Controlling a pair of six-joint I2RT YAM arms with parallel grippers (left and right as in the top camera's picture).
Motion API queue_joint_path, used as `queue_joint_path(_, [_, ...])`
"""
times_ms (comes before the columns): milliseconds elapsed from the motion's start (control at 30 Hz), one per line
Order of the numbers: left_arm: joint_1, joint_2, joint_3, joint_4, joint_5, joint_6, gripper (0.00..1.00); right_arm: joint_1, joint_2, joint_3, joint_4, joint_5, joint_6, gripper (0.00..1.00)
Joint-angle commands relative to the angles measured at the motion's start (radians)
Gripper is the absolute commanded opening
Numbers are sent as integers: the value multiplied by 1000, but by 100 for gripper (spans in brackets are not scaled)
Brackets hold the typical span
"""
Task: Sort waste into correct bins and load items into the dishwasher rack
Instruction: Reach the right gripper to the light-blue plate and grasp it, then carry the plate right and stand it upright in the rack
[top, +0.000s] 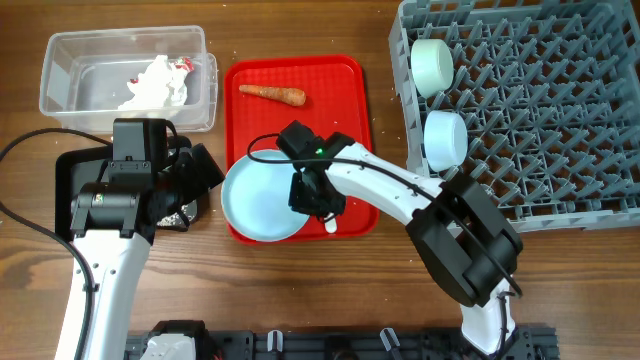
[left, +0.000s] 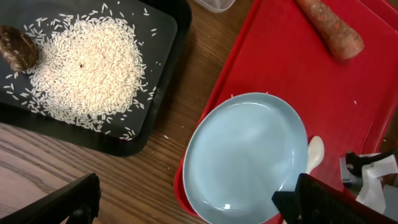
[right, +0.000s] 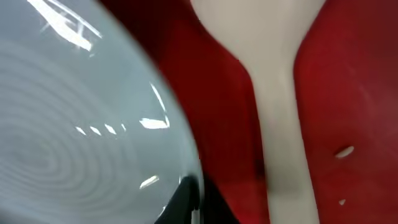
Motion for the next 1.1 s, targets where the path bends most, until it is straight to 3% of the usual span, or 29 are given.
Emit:
queue_joint_path(0, [6,5,4,2,-17,11,100,2,18,-6,13,11,16,4])
queue_joint_path(267, [6,5,4,2,-17,11,100,-68,-69,-2,22,50,-2,4])
queue_joint_path(433, [6,5,4,2,-17,12,100,-198,-348,79,14,148,-220,4])
queue_joint_path(533, [6,5,4,2,-17,12,100,-267,-523,117,-12,401,-336,4])
queue_joint_path(667, [6,5,4,2,-17,11,100,-360,-671,117,11,913,-486,4])
queue_joint_path(767, [6,5,4,2,-17,11,100,-422,-682,116,105,1213,-642,4])
queue_joint_path(867, [6,5,4,2,-17,11,100,-511,-626,110,213,1241,-818,4])
queue_joint_path(1067, [6,5,4,2,-17,11,100,-619,-448,110,336,1241,-948,4])
